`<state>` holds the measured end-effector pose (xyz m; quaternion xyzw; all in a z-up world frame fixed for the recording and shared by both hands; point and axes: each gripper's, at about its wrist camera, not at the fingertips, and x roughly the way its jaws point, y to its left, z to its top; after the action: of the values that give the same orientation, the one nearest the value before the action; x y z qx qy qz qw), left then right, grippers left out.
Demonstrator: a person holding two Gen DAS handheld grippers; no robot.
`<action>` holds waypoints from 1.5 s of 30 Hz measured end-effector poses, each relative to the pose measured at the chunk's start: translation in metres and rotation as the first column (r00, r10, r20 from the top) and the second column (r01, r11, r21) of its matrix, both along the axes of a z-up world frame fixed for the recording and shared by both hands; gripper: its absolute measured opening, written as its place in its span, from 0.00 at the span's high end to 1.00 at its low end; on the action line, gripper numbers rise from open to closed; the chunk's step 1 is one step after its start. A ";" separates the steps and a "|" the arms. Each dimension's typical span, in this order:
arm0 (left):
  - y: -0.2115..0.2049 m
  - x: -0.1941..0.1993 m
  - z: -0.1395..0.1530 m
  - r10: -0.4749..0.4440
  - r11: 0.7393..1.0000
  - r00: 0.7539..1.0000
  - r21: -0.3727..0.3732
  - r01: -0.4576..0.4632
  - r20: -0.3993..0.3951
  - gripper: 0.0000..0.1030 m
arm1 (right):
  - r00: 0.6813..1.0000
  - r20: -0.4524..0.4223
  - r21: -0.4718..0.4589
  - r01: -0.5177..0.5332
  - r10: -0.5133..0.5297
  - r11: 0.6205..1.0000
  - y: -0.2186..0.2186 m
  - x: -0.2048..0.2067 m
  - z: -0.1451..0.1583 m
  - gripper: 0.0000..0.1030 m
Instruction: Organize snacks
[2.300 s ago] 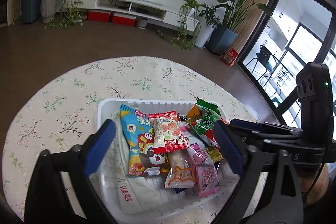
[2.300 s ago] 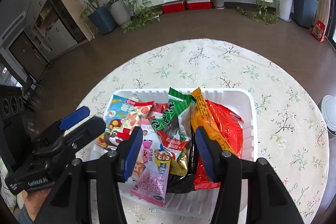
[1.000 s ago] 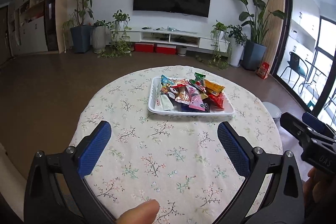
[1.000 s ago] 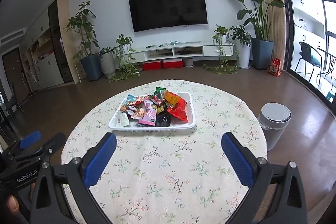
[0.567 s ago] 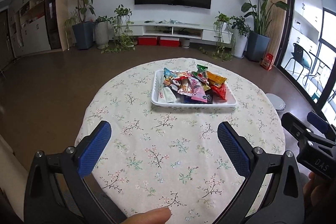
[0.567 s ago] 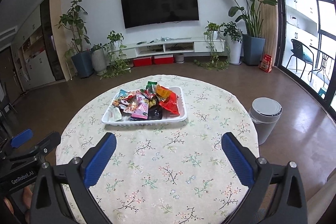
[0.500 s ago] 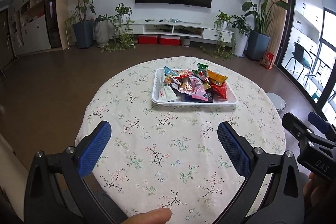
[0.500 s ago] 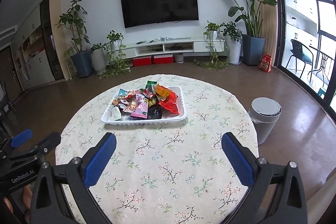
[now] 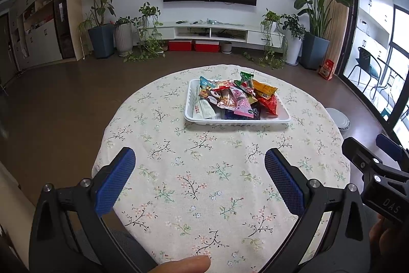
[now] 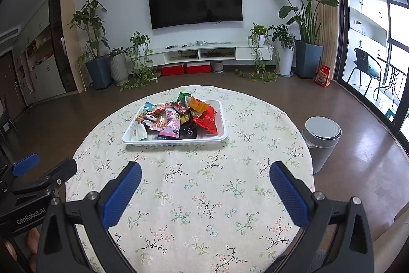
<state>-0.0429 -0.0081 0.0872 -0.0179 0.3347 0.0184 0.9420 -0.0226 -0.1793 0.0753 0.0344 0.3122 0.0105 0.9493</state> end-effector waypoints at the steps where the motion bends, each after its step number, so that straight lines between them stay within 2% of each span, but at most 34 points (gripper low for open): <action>1: 0.000 0.000 0.000 0.000 1.000 1.000 0.001 0.000 0.000 0.00 | 1.000 -0.002 0.000 -0.001 0.001 1.000 0.000 0.000 0.000 0.00; 45: 0.001 0.005 -0.009 -0.014 1.000 1.000 -0.002 0.014 -0.008 0.00 | 0.999 -0.035 0.004 -0.013 0.013 1.000 0.003 0.002 -0.011 0.00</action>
<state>-0.0375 -0.0071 0.0783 -0.0165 0.3387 0.0116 0.9407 -0.0207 -0.1767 0.0640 0.0344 0.3287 0.0169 0.9437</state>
